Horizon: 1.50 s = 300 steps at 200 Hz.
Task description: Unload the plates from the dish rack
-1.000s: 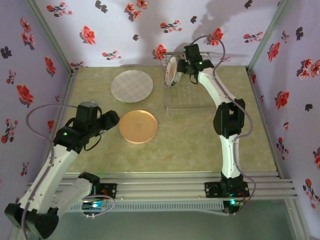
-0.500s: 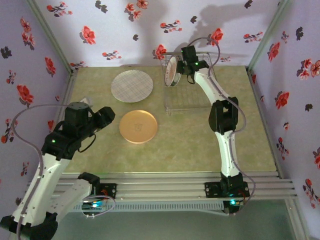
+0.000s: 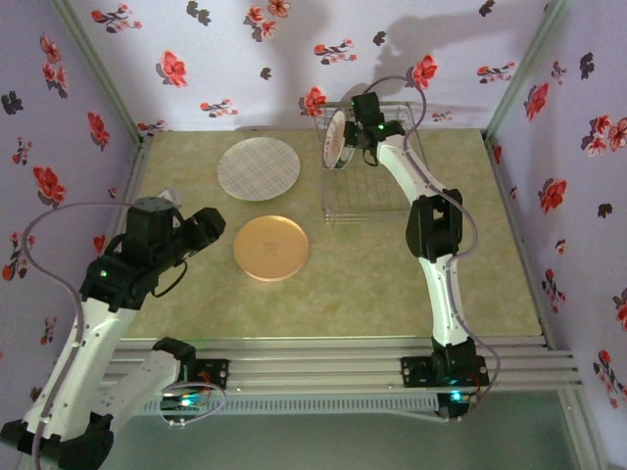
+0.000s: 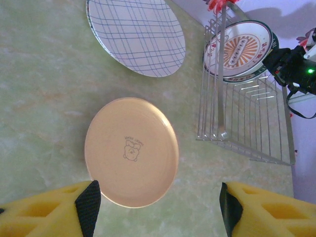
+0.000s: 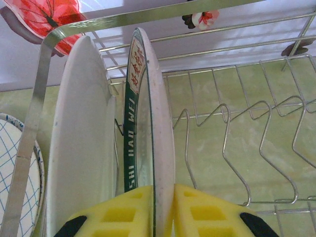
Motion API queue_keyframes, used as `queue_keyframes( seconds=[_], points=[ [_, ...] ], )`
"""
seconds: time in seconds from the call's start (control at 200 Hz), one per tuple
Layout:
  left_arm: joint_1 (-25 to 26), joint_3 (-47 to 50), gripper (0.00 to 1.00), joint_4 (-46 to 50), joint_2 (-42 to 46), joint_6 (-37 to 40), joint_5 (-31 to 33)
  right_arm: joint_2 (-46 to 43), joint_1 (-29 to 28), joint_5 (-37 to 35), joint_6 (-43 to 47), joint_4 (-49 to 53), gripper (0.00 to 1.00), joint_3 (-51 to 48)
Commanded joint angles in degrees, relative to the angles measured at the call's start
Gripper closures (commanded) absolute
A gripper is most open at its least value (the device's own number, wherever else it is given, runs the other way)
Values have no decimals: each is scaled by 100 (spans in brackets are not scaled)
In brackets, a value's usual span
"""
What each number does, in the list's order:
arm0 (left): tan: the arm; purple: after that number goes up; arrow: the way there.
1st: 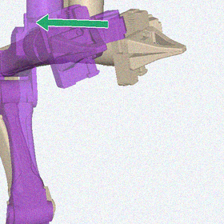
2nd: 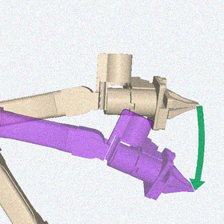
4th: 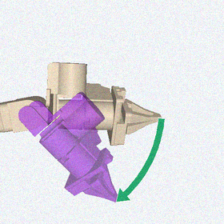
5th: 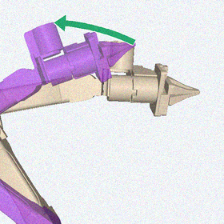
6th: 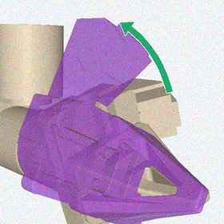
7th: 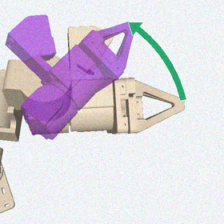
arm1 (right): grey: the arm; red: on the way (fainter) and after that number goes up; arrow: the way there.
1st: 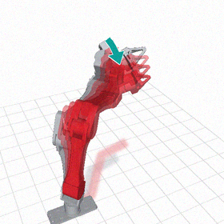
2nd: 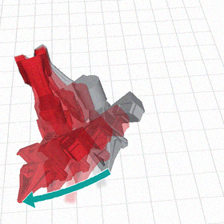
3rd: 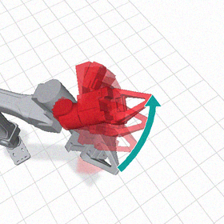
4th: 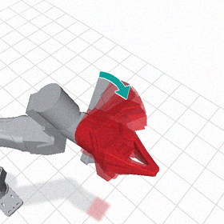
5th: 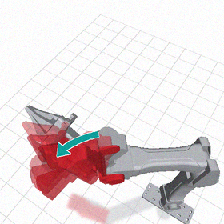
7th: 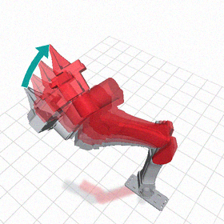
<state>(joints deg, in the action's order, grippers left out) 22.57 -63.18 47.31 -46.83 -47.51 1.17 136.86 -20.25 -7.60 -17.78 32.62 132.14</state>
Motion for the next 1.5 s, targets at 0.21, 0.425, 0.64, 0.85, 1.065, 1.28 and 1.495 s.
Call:
queue_keyframes(
  seconds=[0.21,0.425,0.64,0.85,1.065,1.28,1.495],
  points=[
    [31,-90,32,-21,-63,131,117,122,-143,-497,350,-112,90,399],
    [28,-107,32,-55,-97,135,115,113,-216,-785,385,109,100,571],
    [33,-142,32,-80,-143,133,112,-5,-369,-1343,636,201,100,656],
    [31,-203,32,-99,-186,138,109,-154,-557,-2133,931,250,100,723],
    [34,-227,32,-106,-156,125,68,-394,-673,-2811,1092,394,100,848],
    [28,-248,32,-310,-234,120,-81,-1052,-682,-2970,1125,428,100,558],
    [57,-299,32,-752,-662,107,-380,-2114,-673,-2956,1070,108,100,-453]
  ],
)
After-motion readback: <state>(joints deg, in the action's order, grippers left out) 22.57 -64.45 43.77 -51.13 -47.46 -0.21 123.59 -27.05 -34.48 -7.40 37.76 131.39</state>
